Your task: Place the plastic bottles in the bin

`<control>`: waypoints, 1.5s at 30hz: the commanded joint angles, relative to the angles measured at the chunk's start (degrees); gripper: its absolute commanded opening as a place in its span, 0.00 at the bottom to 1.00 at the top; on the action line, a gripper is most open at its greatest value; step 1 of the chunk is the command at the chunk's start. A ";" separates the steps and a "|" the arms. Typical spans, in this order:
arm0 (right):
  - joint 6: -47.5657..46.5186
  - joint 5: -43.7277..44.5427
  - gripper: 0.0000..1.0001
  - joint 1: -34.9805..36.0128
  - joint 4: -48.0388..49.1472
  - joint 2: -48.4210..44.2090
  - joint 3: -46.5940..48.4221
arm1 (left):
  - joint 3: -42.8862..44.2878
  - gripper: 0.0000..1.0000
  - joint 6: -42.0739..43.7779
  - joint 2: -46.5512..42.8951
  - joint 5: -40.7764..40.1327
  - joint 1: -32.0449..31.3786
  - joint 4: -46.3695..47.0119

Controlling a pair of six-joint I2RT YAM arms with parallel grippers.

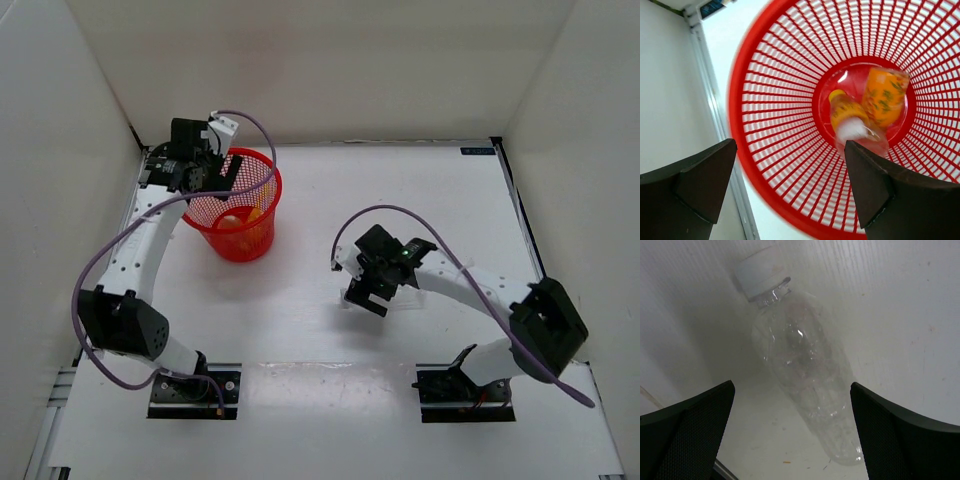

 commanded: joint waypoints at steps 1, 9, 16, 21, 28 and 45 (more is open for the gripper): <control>-5.47 -1.35 0.99 0.13 0.34 4.86 4.47 | 4.58 1.00 -1.20 -5.76 1.45 0.86 -3.65; -4.68 0.06 0.97 0.13 1.13 17.43 10.28 | 0.21 1.00 -0.15 -18.05 -0.38 5.95 -5.06; -0.98 -2.22 0.22 0.13 -1.50 20.51 16.25 | -15.61 1.00 1.61 -29.93 -6.01 9.56 -4.45; 3.66 -3.18 0.09 -0.48 -4.32 16.58 22.06 | -24.49 1.00 -0.41 -36.60 -7.85 13.94 -3.92; 15.43 -13.46 0.03 -7.07 7.34 4.71 34.80 | -33.63 1.00 -4.54 -44.77 -12.78 18.25 -1.55; 53.95 -4.07 0.08 1.26 61.09 39.12 63.79 | -45.25 1.00 -7.97 -52.88 -12.78 23.36 -3.74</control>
